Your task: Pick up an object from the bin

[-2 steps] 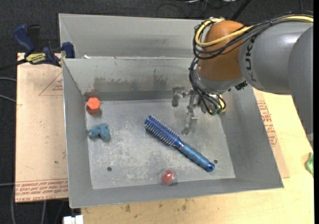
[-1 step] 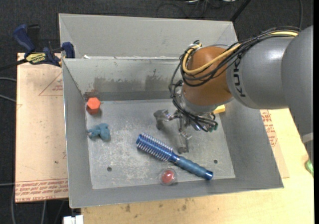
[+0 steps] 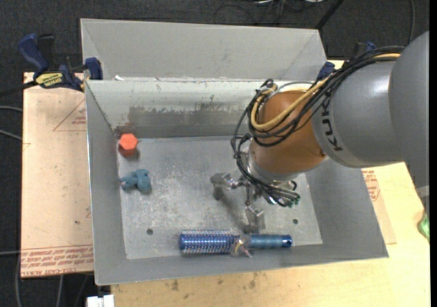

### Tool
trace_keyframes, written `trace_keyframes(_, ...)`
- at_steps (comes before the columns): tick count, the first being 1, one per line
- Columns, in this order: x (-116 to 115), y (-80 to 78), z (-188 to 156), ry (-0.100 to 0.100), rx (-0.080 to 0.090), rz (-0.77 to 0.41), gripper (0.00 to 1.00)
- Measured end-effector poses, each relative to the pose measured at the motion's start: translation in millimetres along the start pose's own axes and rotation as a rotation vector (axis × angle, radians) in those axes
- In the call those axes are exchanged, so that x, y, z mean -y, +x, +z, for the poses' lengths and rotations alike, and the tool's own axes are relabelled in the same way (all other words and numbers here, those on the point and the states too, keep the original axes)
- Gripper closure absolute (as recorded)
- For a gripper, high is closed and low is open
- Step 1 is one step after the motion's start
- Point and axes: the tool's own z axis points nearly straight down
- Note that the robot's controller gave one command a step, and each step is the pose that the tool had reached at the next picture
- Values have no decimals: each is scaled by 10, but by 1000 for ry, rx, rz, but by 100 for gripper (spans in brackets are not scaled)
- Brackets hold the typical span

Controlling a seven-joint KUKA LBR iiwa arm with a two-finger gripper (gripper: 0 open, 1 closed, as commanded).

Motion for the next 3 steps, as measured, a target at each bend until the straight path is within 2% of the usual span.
trace_keyframes(1, 204, -91, -777, 5, 9, 122, 0)
trace_keyframes(2, 46, 408, -485, 0, -2, 277, 0)
trace_keyframes(3, -184, 477, -45, 12, 22, 143, 0)
